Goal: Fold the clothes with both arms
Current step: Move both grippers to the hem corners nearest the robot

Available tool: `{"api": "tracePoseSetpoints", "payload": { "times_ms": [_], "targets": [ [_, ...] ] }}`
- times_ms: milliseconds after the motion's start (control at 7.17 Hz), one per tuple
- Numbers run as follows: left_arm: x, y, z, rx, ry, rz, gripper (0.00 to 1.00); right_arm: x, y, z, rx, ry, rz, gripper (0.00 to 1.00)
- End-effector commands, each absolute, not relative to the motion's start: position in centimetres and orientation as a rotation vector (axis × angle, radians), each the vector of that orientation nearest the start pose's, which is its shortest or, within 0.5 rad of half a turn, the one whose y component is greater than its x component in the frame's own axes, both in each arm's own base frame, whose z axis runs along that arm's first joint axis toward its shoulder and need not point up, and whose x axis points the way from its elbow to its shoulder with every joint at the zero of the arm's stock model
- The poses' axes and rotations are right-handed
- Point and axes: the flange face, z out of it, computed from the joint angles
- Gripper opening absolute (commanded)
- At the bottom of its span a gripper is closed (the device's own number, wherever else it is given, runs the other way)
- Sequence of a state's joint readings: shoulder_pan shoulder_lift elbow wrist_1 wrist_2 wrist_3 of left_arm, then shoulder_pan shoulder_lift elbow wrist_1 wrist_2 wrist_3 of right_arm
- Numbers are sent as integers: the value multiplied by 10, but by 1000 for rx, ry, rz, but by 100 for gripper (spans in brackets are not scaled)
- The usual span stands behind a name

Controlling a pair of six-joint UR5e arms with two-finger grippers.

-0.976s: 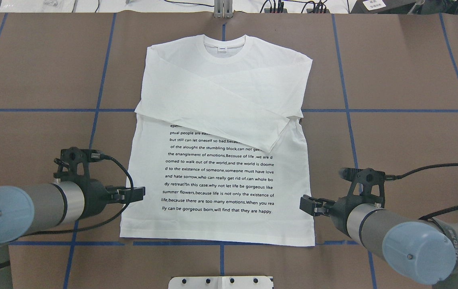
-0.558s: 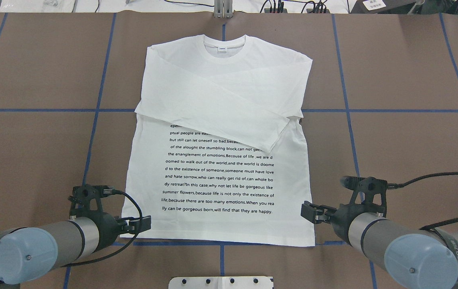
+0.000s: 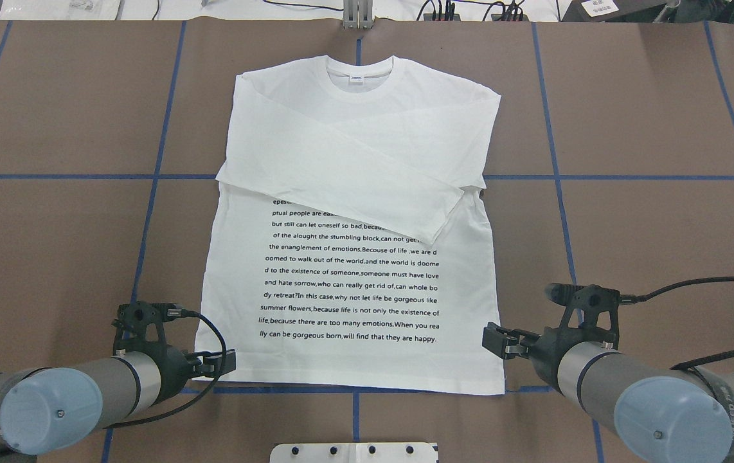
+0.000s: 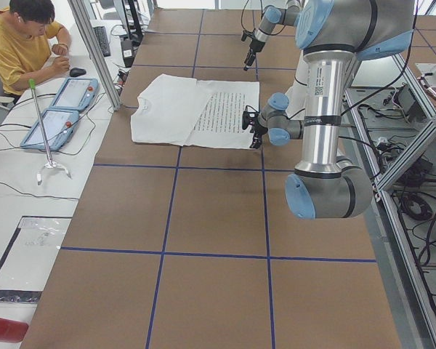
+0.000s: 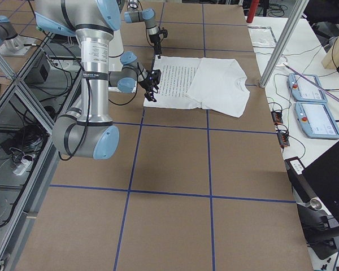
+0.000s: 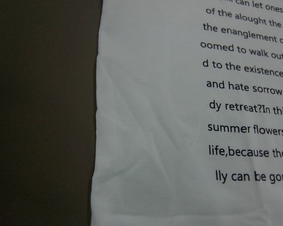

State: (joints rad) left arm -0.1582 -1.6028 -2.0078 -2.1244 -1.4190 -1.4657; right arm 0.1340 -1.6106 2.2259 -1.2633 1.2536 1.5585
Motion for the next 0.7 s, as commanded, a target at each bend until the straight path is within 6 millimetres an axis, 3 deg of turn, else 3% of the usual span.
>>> {"api": "tracePoseSetpoints", "payload": {
  "times_ms": [0, 279, 558],
  "targets": [
    [474, -220, 381, 265, 985, -115, 86, -414, -221, 339, 362, -890, 257, 100],
    [477, -215, 381, 260, 985, -105, 77, -414, -220, 341, 361, -888, 255, 100],
    [477, -211, 383, 256, 981, -97, 76, -414, -220, 340, 365, -889, 255, 100]
  ]
}}
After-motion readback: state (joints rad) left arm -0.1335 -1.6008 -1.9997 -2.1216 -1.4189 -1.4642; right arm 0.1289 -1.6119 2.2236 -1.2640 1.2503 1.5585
